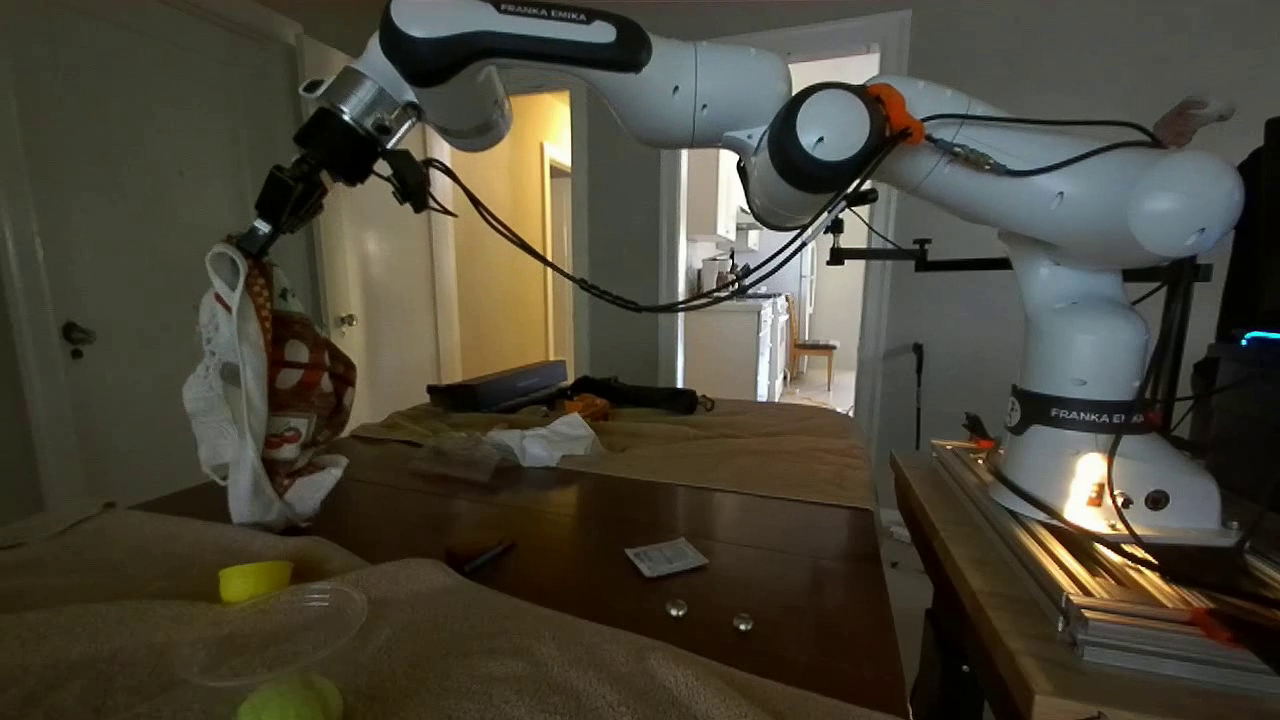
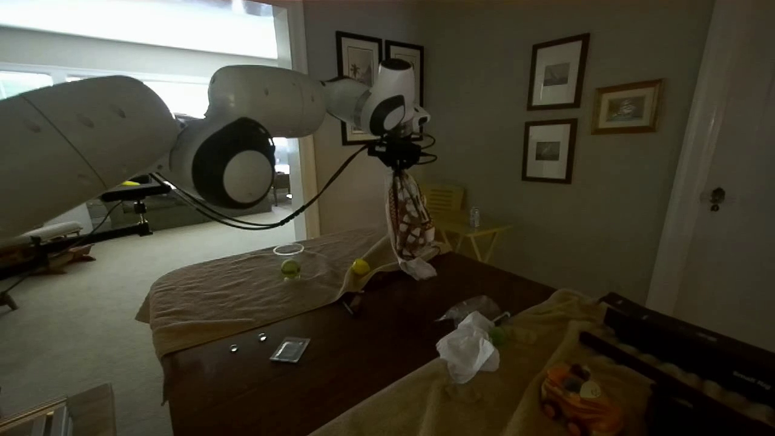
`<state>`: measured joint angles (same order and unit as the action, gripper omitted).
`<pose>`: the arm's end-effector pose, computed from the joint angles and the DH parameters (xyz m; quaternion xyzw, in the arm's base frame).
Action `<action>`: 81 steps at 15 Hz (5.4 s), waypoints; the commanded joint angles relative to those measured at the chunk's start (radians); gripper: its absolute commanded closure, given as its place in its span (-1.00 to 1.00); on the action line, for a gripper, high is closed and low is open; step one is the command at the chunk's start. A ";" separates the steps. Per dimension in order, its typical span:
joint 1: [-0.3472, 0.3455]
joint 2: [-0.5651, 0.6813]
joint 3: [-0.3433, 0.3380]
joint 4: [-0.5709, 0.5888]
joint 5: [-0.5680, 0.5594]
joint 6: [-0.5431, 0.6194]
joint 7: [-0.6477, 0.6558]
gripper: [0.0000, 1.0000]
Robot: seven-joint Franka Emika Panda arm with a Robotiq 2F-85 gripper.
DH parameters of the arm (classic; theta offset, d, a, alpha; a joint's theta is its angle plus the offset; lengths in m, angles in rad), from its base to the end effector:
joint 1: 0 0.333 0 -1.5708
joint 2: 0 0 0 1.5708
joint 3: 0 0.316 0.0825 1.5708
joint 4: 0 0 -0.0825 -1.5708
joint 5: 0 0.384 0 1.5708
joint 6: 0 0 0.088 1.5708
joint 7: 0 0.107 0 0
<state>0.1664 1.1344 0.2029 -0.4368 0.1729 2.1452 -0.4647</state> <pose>0.8129 0.1976 0.4389 -0.9003 -0.2841 -0.2988 0.1393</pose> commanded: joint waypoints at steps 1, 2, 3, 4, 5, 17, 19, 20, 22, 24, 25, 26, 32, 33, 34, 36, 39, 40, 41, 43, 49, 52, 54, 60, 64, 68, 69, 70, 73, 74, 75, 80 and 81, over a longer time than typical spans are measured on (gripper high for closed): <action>0.006 -0.059 0.023 0.001 -0.023 -0.003 -0.121 0.97; 0.008 -0.073 0.026 0.002 -0.023 -0.002 -0.149 0.97; 0.010 -0.084 0.031 0.003 -0.020 -0.001 -0.183 0.97; 0.010 -0.096 0.037 0.003 -0.015 -0.004 -0.212 0.97; 0.008 -0.107 0.044 0.003 -0.010 -0.003 -0.244 0.97; -0.028 -0.130 0.110 -0.002 0.039 -0.062 -0.532 0.97; -0.038 -0.135 0.101 -0.003 0.037 -0.053 -0.507 0.97; -0.040 -0.138 0.101 -0.003 0.036 -0.050 -0.513 0.97; -0.049 -0.142 0.114 -0.003 0.041 -0.051 -0.558 0.97; -0.048 -0.142 0.119 -0.001 0.041 -0.057 -0.596 0.97; -0.047 -0.141 0.119 0.000 0.040 -0.059 -0.604 0.97; -0.043 -0.139 0.118 0.000 0.038 -0.070 -0.611 0.97; -0.013 -0.150 0.114 -0.016 0.022 -0.229 -0.775 0.97; -0.007 -0.146 0.115 -0.011 0.027 -0.238 -0.792 0.97; -0.003 -0.145 0.118 -0.009 0.033 -0.248 -0.807 0.97; 0.004 -0.140 0.116 -0.003 0.039 -0.241 -0.801 0.97; 0.002 -0.138 0.116 -0.002 0.043 -0.235 -0.791 0.97; 0.001 -0.139 0.116 -0.002 0.045 -0.233 -0.788 0.97; 0.003 -0.139 0.117 -0.002 0.044 -0.235 -0.792 0.97; 0.011 -0.141 0.114 -0.002 0.038 -0.240 -0.798 0.97; 0.022 -0.130 0.102 -0.004 0.030 -0.225 -0.774 0.89; 0.034 -0.127 0.064 -0.005 0.009 -0.188 -0.653 0.97; 0.044 -0.130 0.034 -0.005 -0.008 -0.091 -0.574 0.97; 0.092 -0.157 -0.030 -0.002 -0.083 0.088 -0.469 0.97; 0.141 -0.180 -0.030 -0.001 -0.115 0.133 -0.482 0.97; 0.182 -0.203 0.004 0.000 -0.106 0.162 -0.543 0.97; 0.190 -0.206 0.007 0.000 -0.105 0.168 -0.549 0.97; 0.190 -0.207 0.017 -0.001 -0.098 0.170 -0.562 0.97; 0.147 -0.188 0.081 -0.012 -0.037 0.154 -0.611 0.97; 0.125 -0.178 0.102 -0.018 -0.014 0.145 -0.618 0.97; 0.104 -0.165 0.117 -0.021 0.005 0.137 -0.619 0.97; -0.009 -0.049 0.246 0.031 0.149 0.008 -0.806 0.97; -0.025 -0.041 0.254 0.023 0.164 -0.020 -0.824 0.97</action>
<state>0.1814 1.0441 0.3974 -0.4552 0.2625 2.2019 -1.1935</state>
